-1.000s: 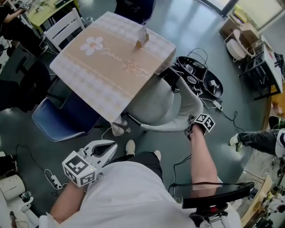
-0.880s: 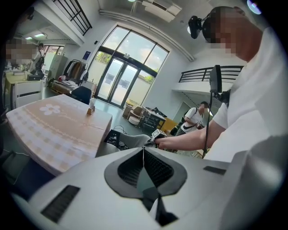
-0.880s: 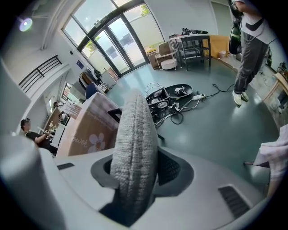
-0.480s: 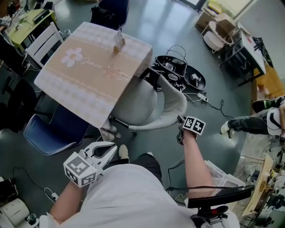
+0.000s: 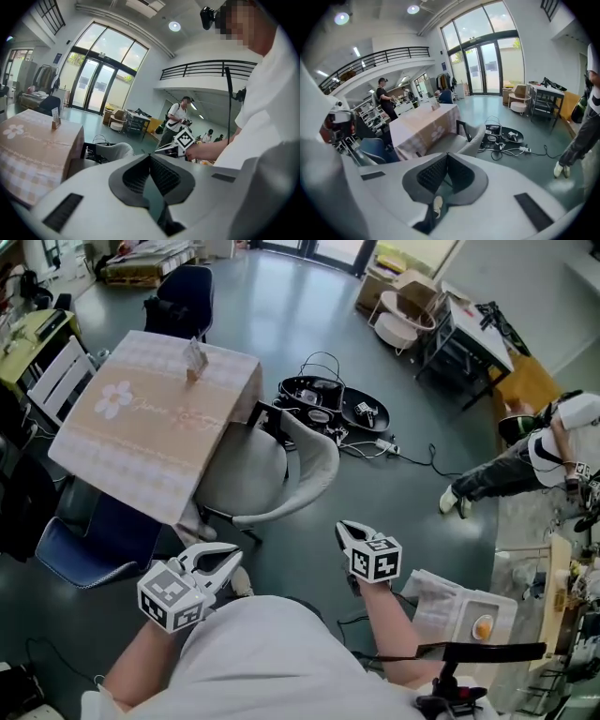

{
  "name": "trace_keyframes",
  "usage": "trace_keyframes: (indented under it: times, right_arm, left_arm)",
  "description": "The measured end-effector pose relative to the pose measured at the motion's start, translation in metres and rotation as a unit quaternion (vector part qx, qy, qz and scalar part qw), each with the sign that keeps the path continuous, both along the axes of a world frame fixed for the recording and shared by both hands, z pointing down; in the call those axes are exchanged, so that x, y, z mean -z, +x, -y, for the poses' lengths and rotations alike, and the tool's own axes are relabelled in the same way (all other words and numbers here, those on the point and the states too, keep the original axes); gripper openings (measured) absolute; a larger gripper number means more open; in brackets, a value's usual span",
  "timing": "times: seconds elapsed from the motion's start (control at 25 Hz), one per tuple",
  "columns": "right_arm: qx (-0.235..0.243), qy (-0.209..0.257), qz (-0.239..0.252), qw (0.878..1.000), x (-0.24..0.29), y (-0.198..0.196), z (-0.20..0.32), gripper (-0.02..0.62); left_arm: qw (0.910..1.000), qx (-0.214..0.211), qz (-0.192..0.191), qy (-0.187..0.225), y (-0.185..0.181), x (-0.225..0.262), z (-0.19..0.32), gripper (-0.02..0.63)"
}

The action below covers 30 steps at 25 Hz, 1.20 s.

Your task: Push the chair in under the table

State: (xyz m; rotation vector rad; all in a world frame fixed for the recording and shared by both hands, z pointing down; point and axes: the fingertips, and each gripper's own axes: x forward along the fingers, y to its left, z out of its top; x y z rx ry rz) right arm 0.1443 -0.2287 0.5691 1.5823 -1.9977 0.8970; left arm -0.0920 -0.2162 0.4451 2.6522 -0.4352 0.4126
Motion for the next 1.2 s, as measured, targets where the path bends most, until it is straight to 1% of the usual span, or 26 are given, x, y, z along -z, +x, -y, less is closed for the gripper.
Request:
trace_keyframes:
  times: [0.2, 0.28, 0.36, 0.48, 0.6, 0.68, 0.76, 0.84, 0.96, 1.08, 1.2]
  right_arm:
    - [0.064, 0.023, 0.011, 0.998, 0.030, -0.016, -0.070, 0.015]
    - [0.082, 0.044, 0.018, 0.995, 0.043, -0.021, -0.093, 0.014]
    - [0.102, 0.065, 0.021, 0.992, 0.052, -0.024, -0.114, 0.015]
    - [0.136, 0.080, 0.028, 0.987, 0.057, -0.034, -0.144, 0.014]
    - [0.166, 0.085, 0.044, 0.982, 0.057, -0.050, -0.172, 0.014]
    - [0.177, 0.091, 0.054, 0.979, 0.059, -0.060, -0.185, 0.014]
    - [0.183, 0.099, 0.056, 0.976, 0.065, -0.066, -0.198, 0.014]
    - [0.185, 0.108, 0.044, 0.976, 0.072, -0.068, -0.211, 0.014]
    - [0.179, 0.121, 0.023, 0.976, 0.083, -0.072, -0.234, 0.014]
    - [0.178, 0.137, 0.007, 0.974, 0.089, -0.091, -0.243, 0.014]
    - [0.175, 0.145, 0.005, 0.974, 0.093, -0.117, -0.247, 0.014]
  left_arm:
    - [0.9999, -0.011, -0.006, 0.000, 0.044, 0.017, -0.045, 0.012]
    - [0.9999, -0.012, 0.003, 0.000, 0.055, 0.017, -0.070, 0.012]
    - [0.9998, -0.010, 0.015, 0.008, 0.064, 0.017, -0.096, 0.012]
    - [0.9992, 0.005, 0.034, 0.021, 0.071, 0.013, -0.132, 0.012]
    - [0.9982, 0.025, 0.054, 0.012, 0.066, 0.005, -0.165, 0.012]
    - [0.9974, 0.028, 0.066, 0.009, 0.061, 0.003, -0.182, 0.012]
    - [0.9971, 0.027, 0.070, 0.009, 0.056, 0.007, -0.194, 0.012]
    - [0.9974, 0.023, 0.067, 0.009, 0.055, 0.012, -0.205, 0.012]
    - [0.9981, 0.002, 0.059, 0.017, 0.056, 0.019, -0.220, 0.012]
    - [0.9979, -0.011, 0.053, 0.035, 0.046, 0.025, -0.224, 0.012]
    - [0.9978, -0.023, 0.046, 0.042, 0.026, 0.031, -0.233, 0.012]
